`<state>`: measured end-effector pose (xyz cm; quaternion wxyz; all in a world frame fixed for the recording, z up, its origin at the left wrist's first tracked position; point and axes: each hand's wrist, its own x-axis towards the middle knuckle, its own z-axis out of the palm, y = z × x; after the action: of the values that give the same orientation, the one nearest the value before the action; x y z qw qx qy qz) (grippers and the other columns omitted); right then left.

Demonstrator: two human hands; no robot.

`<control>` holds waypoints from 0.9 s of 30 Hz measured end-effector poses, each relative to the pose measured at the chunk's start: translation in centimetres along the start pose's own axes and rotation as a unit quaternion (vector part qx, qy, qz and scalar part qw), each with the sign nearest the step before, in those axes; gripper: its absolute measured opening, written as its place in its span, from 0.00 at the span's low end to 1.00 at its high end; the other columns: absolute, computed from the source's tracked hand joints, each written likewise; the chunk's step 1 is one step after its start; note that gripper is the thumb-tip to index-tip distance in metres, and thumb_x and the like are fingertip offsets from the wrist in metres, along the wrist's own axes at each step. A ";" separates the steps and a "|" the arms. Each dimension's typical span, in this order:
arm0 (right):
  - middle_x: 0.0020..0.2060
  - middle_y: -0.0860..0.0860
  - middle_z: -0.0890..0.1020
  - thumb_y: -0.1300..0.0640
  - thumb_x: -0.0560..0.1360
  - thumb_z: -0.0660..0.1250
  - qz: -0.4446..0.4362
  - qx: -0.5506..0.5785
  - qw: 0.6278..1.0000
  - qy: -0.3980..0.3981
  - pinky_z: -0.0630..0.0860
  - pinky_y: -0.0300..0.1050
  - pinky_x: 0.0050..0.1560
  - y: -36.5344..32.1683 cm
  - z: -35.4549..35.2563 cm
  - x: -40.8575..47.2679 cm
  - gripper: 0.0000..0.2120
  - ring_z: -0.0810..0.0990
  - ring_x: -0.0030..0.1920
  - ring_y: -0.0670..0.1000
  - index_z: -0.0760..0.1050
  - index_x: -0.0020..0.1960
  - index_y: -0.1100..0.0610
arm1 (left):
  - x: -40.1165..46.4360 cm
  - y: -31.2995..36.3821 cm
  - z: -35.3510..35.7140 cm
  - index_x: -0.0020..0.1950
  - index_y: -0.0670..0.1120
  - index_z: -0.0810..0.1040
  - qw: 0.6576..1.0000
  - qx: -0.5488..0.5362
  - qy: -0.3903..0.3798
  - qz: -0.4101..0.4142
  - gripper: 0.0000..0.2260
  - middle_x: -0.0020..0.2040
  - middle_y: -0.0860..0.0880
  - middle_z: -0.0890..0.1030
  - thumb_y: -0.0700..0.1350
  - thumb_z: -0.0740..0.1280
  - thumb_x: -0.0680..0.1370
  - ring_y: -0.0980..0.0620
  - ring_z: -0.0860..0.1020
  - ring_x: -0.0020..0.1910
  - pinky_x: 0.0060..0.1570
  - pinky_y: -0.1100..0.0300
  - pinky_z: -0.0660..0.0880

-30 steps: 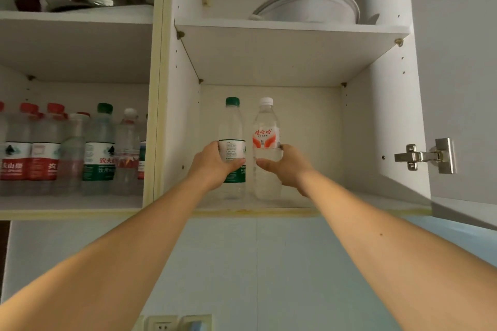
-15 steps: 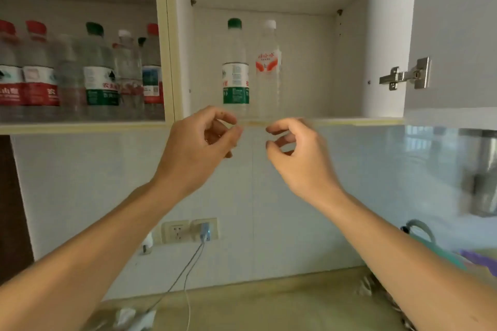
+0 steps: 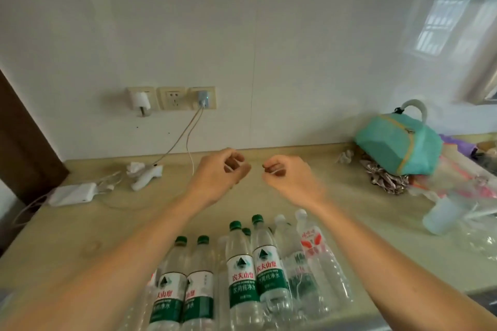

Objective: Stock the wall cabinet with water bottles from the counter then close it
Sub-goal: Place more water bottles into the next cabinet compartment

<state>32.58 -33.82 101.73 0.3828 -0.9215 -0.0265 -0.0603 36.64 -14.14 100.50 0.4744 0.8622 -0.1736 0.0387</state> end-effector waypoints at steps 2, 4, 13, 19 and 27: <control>0.54 0.46 0.84 0.52 0.78 0.71 0.031 -0.014 0.998 -0.044 0.75 0.28 0.49 2.0 2.0 0.0 0.14 0.80 0.49 0.40 0.80 0.63 0.52 | -0.9 -3.5 2.4 0.54 0.55 0.77 0.996 0.040 -0.039 -0.063 0.10 0.46 0.57 0.81 0.56 0.71 0.77 0.58 0.81 0.42 0.42 0.57 0.81; 0.55 0.48 0.84 0.54 0.78 0.71 0.060 -0.013 0.995 -0.075 0.78 0.39 0.57 3.7 3.6 0.1 0.15 0.81 0.53 0.45 0.79 0.63 0.54 | -1.9 -6.5 4.5 0.58 0.54 0.78 0.988 0.069 -0.065 -0.123 0.12 0.49 0.59 0.80 0.57 0.71 0.77 0.62 0.78 0.44 0.41 0.63 0.76; 0.58 0.52 0.82 0.55 0.79 0.69 0.108 -0.041 0.977 -0.178 0.77 0.45 0.60 9.5 8.1 2.0 0.15 0.80 0.57 0.51 0.77 0.65 0.56 | -3.5 -12.3 8.8 0.64 0.50 0.75 0.943 0.066 -0.089 -0.313 0.19 0.56 0.55 0.80 0.59 0.68 0.78 0.55 0.80 0.47 0.48 0.56 0.79; 0.61 0.55 0.82 0.53 0.81 0.67 0.111 -0.077 0.962 -0.236 0.76 0.45 0.58 11.3 10.2 3.8 0.16 0.80 0.59 0.54 0.77 0.66 0.58 | -3.2 -12.0 9.7 0.67 0.48 0.75 0.922 0.006 -0.056 -0.383 0.21 0.59 0.47 0.82 0.56 0.70 0.78 0.47 0.81 0.56 0.52 0.54 0.78; 0.43 0.53 0.85 0.40 0.78 0.66 0.128 -0.135 0.931 -0.313 0.73 0.55 0.65 12.3 11.4 5.8 0.20 0.84 0.49 0.56 0.82 0.50 0.57 | -3.1 -11.7 10.5 0.59 0.42 0.81 0.899 -0.129 -0.043 -0.416 0.09 0.43 0.47 0.86 0.44 0.70 0.80 0.62 0.80 0.29 0.28 0.70 0.73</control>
<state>40.54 -34.37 85.88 0.2318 -0.9321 -0.0185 0.2777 36.64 -16.35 84.61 0.5461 0.7883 0.1769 -0.2215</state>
